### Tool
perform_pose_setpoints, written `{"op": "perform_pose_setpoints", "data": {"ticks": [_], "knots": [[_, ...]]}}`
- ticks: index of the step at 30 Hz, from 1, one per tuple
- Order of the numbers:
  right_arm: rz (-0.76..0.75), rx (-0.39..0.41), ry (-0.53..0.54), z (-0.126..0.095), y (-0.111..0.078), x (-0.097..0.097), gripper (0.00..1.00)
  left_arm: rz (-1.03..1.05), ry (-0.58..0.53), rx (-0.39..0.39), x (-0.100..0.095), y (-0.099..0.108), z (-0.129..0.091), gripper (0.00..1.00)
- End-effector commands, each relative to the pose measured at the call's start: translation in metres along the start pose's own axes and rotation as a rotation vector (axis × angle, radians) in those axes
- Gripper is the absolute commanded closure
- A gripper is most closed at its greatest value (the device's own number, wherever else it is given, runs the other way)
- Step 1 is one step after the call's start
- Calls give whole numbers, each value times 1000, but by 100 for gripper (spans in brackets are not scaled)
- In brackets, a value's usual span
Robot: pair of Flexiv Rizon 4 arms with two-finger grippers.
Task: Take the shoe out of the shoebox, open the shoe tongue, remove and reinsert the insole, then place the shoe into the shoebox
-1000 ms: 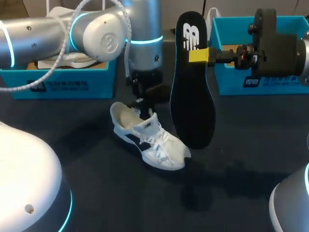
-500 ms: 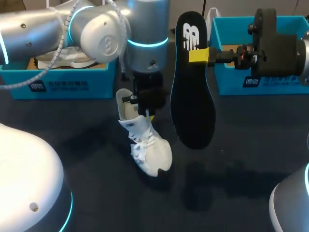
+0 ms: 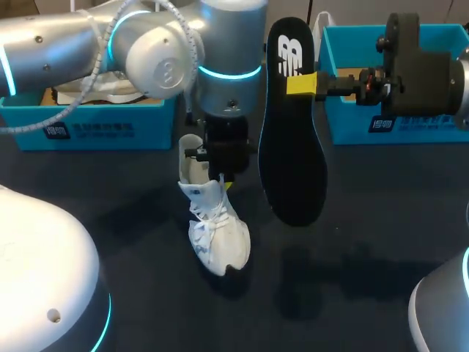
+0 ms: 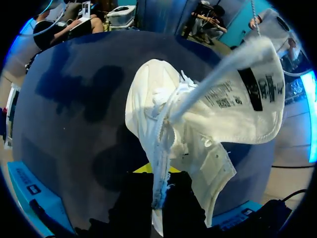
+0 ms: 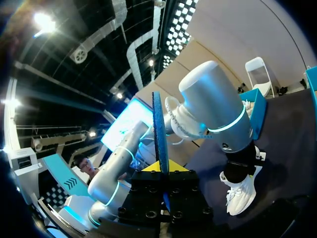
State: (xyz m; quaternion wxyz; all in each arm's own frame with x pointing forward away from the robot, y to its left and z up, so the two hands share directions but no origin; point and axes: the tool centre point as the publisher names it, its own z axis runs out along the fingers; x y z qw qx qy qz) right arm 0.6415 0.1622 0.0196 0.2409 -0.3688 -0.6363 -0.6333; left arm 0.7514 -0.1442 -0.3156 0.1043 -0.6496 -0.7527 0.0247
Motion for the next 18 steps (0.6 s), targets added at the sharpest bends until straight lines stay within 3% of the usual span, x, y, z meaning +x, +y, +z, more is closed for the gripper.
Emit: {"op": "perform_pose_setpoints", "data": {"ticks": [1, 11, 18], "knots": [[1, 1, -1, 3, 1, -1, 100, 34, 92, 34, -22, 11, -3, 100], [1, 1, -1, 3, 1, -1, 100, 74, 149, 43, -50, 4, 9, 100], [1, 1, -1, 3, 1, -1, 100, 103, 190, 39, -54, -10, 22, 100]]}}
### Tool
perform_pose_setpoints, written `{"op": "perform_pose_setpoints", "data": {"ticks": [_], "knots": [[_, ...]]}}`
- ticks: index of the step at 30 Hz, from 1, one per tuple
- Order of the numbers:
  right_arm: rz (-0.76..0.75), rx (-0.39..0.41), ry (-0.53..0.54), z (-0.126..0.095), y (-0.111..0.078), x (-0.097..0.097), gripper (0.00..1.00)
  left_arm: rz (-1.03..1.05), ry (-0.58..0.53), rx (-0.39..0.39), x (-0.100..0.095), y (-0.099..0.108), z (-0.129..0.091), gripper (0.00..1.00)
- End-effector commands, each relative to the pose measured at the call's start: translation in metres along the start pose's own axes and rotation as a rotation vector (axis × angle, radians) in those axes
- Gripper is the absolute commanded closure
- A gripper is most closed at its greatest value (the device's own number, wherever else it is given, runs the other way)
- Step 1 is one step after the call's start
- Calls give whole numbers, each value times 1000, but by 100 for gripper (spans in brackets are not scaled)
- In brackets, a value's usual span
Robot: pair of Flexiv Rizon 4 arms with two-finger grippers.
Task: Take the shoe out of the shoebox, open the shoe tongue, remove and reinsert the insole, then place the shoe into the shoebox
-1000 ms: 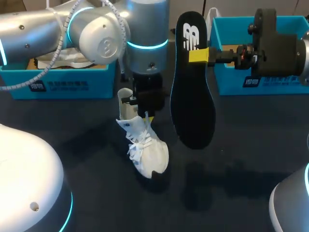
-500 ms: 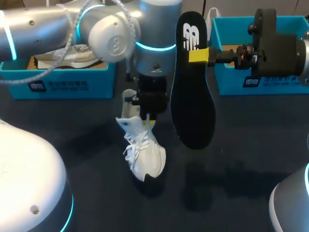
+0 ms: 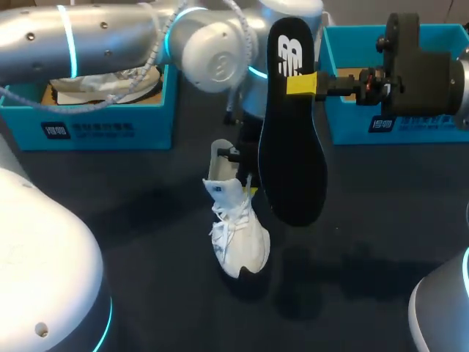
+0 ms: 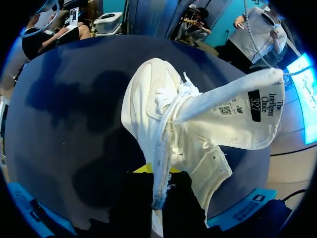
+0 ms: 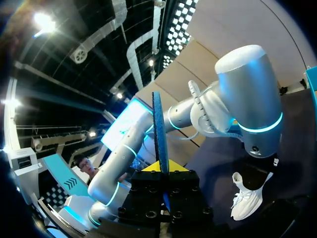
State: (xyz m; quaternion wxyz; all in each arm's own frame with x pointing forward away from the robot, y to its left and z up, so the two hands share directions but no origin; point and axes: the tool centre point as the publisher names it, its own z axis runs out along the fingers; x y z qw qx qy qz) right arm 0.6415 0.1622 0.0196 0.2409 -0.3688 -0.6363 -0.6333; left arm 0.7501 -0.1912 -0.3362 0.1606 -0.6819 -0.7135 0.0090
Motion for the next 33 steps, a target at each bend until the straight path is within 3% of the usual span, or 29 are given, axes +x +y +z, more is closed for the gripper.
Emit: {"op": "perform_pose_setpoints", "data": {"ticks": [1, 12, 19, 20, 22, 23, 24, 33], "knots": [[1, 1, -1, 3, 1, -1, 100, 8, 86, -6, -6, -6, 8, 100], [1, 1, -1, 3, 1, -1, 100, 1, 109, 13, -16, -8, 43, 100], [1, 1, -1, 3, 1, -1, 100, 8, 126, 25, -18, -7, 52, 100], [1, 1, -1, 3, 1, -1, 100, 13, 128, 31, -18, -7, 52, 91], [1, 1, -1, 3, 1, -1, 100, 19, 119, 37, -15, -8, 49, 45], [1, 1, -1, 3, 1, -1, 100, 23, 111, 40, -14, -8, 46, 11], [1, 1, -1, 3, 1, -1, 100, 28, 100, 46, -14, -8, 43, 0], [1, 1, -1, 3, 1, -1, 100, 46, 13, 43, -14, -8, 13, 0]]}}
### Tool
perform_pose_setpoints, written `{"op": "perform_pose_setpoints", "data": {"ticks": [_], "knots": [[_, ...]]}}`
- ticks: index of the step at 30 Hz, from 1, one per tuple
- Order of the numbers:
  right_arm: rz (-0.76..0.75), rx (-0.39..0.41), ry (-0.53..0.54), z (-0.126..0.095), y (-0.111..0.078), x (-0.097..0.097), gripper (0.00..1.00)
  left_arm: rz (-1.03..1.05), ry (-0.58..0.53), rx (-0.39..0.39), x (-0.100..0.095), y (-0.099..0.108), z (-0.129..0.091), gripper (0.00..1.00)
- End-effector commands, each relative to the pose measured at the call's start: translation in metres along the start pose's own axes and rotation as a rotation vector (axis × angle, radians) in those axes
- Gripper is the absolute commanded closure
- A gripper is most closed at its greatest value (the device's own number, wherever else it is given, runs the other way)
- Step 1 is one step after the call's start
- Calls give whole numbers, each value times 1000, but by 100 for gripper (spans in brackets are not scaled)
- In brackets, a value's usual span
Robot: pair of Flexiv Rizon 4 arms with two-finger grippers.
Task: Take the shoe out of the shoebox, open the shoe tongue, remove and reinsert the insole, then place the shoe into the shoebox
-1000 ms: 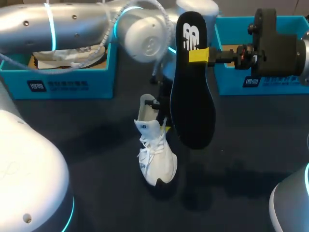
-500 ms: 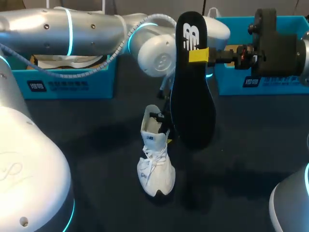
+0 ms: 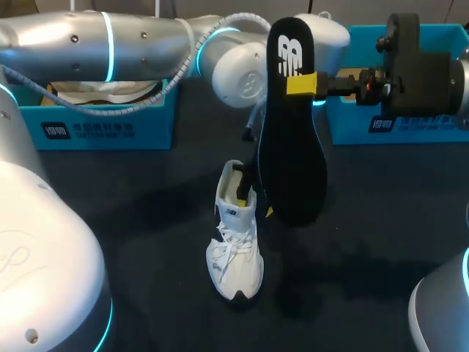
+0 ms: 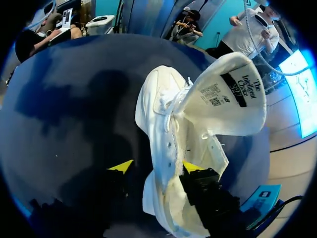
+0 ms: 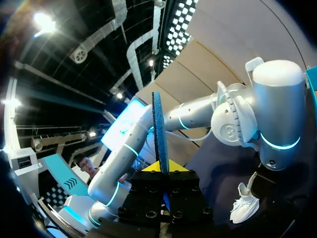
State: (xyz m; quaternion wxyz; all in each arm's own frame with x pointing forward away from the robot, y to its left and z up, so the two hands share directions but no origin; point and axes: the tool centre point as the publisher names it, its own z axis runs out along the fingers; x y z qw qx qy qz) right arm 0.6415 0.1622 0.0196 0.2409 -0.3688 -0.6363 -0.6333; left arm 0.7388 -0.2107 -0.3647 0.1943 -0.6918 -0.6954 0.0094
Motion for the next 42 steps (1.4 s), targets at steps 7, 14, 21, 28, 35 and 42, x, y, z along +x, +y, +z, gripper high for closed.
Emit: {"op": "perform_pose_setpoints", "data": {"ticks": [7, 14, 21, 28, 35, 42], "knots": [[1, 1, -1, 3, 1, -1, 100, 22, -115, -9, 9, -5, -33, 0], [7, -14, -9, -1, -1, -2, 100, 35, -226, -42, 14, -8, -65, 0], [11, -69, -59, -25, 4, -7, 100, 34, -321, -102, 25, -4, -92, 0], [63, -133, -118, -53, 20, -23, 100, 50, -448, -145, 39, 1, -114, 0], [167, -187, -174, -78, 39, -50, 100, 94, -618, -205, 62, 3, -138, 0], [279, -187, -179, -90, 51, -83, 100, 164, -796, -237, 76, -4, -162, 0]]}}
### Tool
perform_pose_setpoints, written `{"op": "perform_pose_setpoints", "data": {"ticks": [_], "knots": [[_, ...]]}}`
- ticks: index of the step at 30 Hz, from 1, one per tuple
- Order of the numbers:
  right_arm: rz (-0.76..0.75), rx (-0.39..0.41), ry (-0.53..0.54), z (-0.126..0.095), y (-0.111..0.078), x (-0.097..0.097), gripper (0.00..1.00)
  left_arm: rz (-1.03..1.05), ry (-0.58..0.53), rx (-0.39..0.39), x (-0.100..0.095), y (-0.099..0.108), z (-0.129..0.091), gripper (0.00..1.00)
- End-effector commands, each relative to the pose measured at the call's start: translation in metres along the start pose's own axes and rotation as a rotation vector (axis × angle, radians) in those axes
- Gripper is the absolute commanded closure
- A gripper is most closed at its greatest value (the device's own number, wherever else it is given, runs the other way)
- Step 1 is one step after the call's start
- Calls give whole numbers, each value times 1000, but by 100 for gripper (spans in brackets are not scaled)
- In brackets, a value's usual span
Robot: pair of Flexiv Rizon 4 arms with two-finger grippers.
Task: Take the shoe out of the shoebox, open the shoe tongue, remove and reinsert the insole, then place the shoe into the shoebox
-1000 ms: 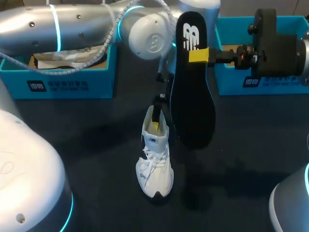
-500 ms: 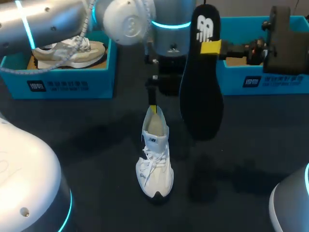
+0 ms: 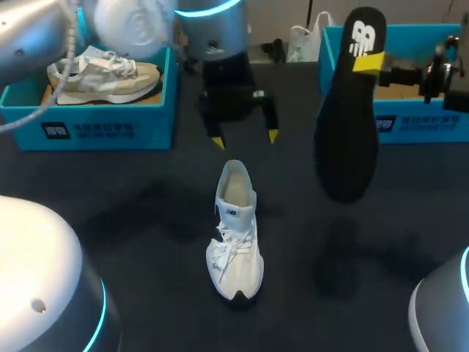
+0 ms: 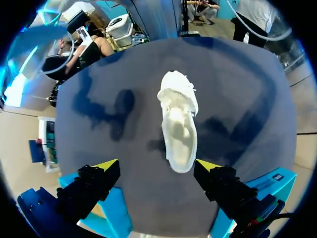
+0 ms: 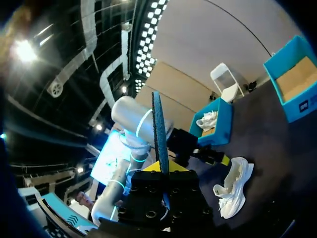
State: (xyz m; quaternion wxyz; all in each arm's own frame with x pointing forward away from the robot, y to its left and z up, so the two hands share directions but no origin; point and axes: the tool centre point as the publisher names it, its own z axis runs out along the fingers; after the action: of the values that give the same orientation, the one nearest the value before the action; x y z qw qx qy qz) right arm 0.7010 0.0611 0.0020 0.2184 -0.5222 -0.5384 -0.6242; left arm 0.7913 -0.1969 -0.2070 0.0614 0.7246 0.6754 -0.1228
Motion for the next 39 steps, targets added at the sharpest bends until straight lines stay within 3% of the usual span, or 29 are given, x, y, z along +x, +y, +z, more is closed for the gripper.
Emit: {"op": "perform_pose_setpoints", "data": {"ticks": [1, 19, 31, 39], "knots": [[46, 20, 0, 3, 15, -17, 100, 24, -310, -52, 13, -11, -21, 0], [336, 69, -7, 29, 58, -76, 100, 90, -637, -139, 5, -12, -78, 0], [440, 142, 38, 67, 66, -103, 100, 130, -860, -145, 12, -22, -114, 0], [462, 212, 54, 88, 69, -107, 100, 169, -957, -153, 22, -37, -130, 0]]}}
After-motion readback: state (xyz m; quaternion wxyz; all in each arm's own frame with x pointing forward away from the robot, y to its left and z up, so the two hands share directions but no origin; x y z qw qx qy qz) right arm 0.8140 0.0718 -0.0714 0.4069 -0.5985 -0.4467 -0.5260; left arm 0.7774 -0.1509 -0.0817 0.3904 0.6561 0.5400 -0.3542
